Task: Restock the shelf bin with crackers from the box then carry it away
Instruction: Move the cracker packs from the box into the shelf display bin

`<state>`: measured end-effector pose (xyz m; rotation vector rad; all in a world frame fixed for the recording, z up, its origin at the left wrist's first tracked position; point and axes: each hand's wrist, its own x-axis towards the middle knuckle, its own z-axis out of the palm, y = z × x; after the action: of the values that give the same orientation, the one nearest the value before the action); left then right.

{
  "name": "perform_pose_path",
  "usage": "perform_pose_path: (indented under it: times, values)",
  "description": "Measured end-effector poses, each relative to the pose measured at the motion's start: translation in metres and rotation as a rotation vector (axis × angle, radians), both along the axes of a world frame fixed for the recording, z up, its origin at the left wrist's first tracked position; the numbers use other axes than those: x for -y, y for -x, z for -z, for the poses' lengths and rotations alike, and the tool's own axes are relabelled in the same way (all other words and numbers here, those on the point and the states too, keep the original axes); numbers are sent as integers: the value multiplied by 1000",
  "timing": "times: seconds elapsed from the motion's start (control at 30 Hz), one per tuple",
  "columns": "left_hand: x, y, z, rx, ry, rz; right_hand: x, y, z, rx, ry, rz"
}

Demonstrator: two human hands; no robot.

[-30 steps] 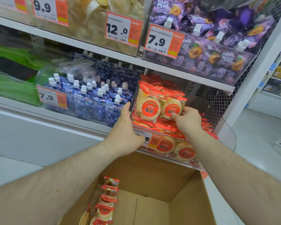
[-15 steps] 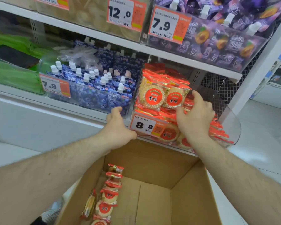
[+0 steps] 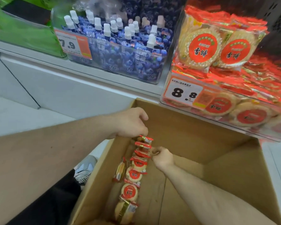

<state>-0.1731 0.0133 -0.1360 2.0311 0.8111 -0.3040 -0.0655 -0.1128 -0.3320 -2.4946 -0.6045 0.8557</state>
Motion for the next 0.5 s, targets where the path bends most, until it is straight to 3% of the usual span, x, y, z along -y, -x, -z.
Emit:
perform_pose_path:
  times: [0.27, 0.4, 0.5]
  values:
    - [-12, -7, 21, -69, 119, -40, -34, -5, 76, -232, 46, 50]
    - [-13, -7, 23, -136, 122, -15, -20, -13, 69, -200, 84, 47]
    - [-10, -4, 21, -177, 127, 3, 1, -12, 44, -289, -101, 183]
